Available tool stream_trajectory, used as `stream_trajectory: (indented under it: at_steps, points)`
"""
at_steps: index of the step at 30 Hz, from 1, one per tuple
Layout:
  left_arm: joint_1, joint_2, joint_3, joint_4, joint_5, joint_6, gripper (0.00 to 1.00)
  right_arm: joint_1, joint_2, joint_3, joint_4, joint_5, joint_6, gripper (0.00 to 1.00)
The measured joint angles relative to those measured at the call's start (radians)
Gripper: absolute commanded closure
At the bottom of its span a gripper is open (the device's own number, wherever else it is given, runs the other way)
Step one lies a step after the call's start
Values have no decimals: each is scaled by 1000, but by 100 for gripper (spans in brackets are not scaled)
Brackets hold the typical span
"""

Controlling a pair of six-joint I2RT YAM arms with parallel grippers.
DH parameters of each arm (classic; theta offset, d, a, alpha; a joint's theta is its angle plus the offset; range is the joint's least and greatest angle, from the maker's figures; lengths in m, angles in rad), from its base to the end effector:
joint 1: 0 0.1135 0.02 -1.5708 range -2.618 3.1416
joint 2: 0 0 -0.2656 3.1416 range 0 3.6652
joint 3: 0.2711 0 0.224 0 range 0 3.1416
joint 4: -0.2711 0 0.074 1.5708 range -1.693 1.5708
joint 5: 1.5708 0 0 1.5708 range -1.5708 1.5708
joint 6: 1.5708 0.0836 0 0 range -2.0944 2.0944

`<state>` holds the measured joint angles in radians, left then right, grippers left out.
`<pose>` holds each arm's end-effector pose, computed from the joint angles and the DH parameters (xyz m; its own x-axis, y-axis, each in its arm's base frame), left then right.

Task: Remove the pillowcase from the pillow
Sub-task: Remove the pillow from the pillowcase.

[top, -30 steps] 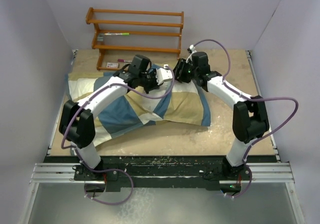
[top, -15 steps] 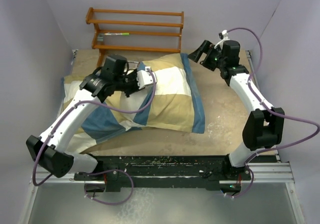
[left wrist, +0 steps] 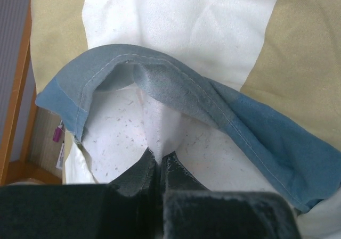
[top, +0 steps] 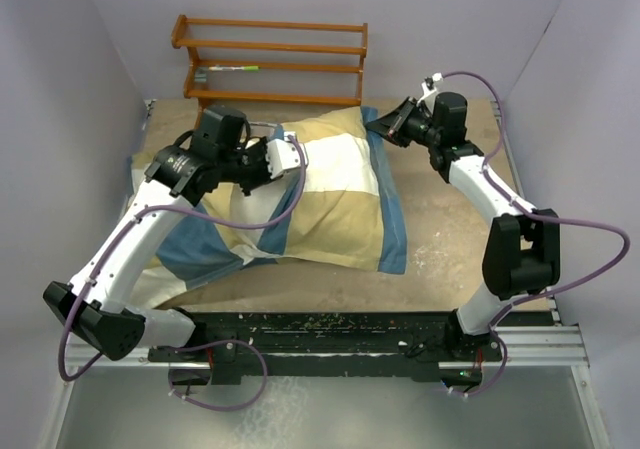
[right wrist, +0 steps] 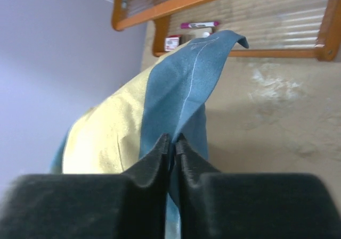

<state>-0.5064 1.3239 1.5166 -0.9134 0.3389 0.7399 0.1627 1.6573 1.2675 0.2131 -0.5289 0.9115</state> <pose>0.2229 -0.1554 0.3704 0.0295 0.7108 -0.7028 0.8882 0.3038 0.3445 0.3970 0.1079 0.3259 -0.6042 0.5924 -0.5329 -0.2488 0.4951 0.8324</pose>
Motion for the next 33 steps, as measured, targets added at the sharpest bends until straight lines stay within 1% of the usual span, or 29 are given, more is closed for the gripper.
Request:
stream_trajectory:
  at_steps: [4,7,9,12,15,18,26,28,30,32,33]
  points:
    - [0,0,35,-21,-16,-14,100,0,-10,0,7,-5,34,100]
    - [0,-3,62,-24,-54,-21,100,-17,-15,22,-32,-4,34,100]
    - [-3,-11,64,-12,-93,-19,100,-43,-24,37,-60,-3,29,100]
    - [-7,-28,61,19,-165,-10,100,-116,-53,49,-103,-10,16,100]
    - [-14,-52,56,84,-213,5,100,-171,-77,49,-139,-14,0,100]
    - [-19,-67,56,105,-245,6,100,-184,-82,48,-158,-13,-21,100]
    - [-22,-76,56,114,-344,51,100,-177,-63,-98,-174,46,-76,100]
    - [-23,-76,56,118,-369,65,100,-175,-43,-137,-176,84,-93,100]
    - [-16,-81,70,120,-441,86,100,-187,-18,-174,-185,177,-122,100]
    - [11,-91,86,137,-481,94,100,-207,13,-193,-209,241,-140,75]
    - [21,-101,91,149,-501,95,100,-213,27,-193,-224,262,-145,64]
